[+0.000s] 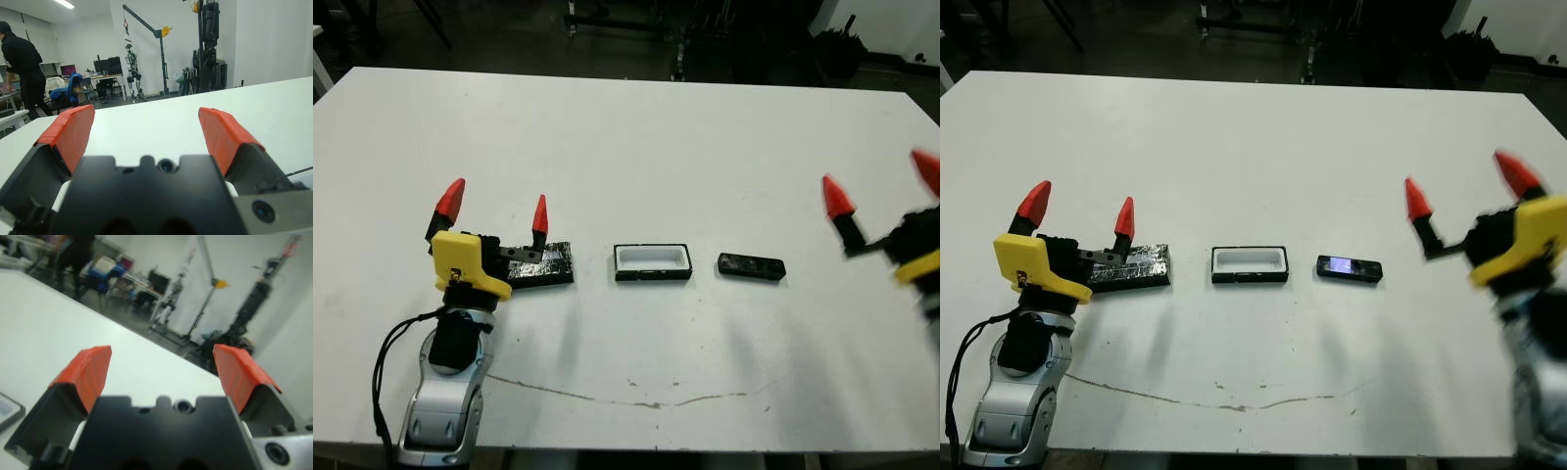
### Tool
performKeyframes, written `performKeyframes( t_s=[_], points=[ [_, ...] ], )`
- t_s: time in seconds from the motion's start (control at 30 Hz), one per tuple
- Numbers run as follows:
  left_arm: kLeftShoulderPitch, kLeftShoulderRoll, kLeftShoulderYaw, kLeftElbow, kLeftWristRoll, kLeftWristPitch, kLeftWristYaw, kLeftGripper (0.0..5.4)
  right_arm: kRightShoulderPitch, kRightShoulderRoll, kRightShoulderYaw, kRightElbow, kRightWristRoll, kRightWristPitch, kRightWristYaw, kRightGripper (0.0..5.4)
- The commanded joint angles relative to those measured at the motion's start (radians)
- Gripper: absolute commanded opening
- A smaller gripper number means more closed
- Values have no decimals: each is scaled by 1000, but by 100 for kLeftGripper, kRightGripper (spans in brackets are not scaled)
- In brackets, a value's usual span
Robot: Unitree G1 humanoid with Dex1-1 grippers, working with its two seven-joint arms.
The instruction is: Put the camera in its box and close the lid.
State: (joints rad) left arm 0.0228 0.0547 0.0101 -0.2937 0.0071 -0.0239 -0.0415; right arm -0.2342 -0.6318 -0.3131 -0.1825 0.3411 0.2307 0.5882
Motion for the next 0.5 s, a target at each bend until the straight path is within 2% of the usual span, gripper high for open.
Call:
performKeyframes(
  t_s=[0.03,0.17,0.4,0.5],
  points=[
    [6,-1,-5,5,1,5,-1,540,-137,-88,74,163,18,33,168,538],
    [7,0,-10,3,12,4,4,540,-312,-135,206,392,-29,-17,395,538],
    [10,-1,-9,4,12,4,5,540,-566,-110,412,745,-142,-41,704,538],
    [9,0,-8,8,14,-1,4,540,-652,-84,497,893,-220,-152,827,538]
  ],
)
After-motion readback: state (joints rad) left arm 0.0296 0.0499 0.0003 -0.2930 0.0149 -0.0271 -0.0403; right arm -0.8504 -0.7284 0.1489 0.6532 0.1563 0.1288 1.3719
